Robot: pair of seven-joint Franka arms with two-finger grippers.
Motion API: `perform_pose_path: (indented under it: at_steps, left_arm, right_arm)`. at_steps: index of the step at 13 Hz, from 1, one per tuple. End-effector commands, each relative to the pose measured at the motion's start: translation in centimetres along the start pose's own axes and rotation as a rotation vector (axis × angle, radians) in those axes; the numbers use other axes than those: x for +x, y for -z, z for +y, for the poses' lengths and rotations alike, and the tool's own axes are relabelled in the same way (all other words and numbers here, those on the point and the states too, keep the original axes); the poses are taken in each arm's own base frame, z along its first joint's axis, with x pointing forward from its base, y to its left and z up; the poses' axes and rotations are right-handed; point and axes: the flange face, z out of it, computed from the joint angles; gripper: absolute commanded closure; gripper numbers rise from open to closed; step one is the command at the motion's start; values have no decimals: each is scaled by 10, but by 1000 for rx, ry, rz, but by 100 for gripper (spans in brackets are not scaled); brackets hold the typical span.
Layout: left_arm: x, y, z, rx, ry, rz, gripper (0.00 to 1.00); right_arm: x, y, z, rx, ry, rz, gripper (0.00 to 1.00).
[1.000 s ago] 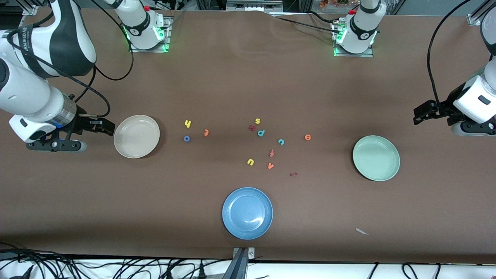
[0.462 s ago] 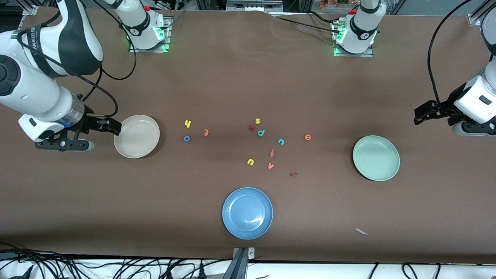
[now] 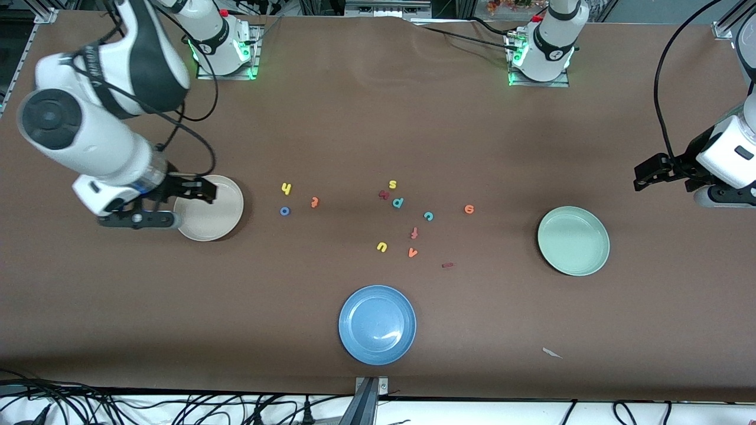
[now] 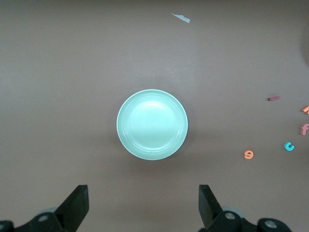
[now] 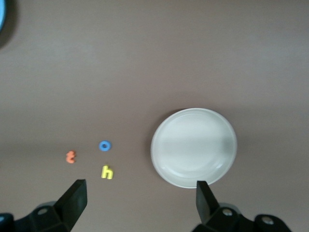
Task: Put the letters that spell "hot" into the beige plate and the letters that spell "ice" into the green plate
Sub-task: 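Move the right gripper toward the letters while the left gripper follows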
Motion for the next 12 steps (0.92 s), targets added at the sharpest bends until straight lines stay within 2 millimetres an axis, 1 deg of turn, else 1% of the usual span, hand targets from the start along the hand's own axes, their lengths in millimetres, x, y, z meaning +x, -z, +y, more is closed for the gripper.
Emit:
perform_pose_path:
  at_steps: [1,2,4,6,7,8,10,11,12]
  left_arm:
    - [-1,3,-2,-19,-10,16,0]
    - [-1,0,-2,-20,-7,17,0]
    - [0,-13,-5,-23,-4,23,0]
    - [2,-32,11,-26,12,35,0]
    - [5,-44,28,-30,37,39,0]
    - [9,-63,43,-35,54,36,0]
    - [16,-96,72,-55,89,19,0]
    - [17,-114,88,-67,97,9,0]
    - [18,-131,101,-75,93,13,0]
  right_arm:
    - [-3,-16,-36,18,-38,4,0]
    - [-5,-19,-44,17,-52,2,1]
    - [-11,-34,-49,5,-65,-26,1]
    - [-19,-58,-49,-14,-60,-70,1]
    - [-22,-68,-49,-16,-62,-77,1]
    - [-24,-79,-50,-18,-88,-84,1]
    - [-29,-115,-63,-36,-107,-137,1]
    - [-31,-128,-69,-43,-105,-161,1]
    - [-38,-140,-78,-47,-91,-180,1]
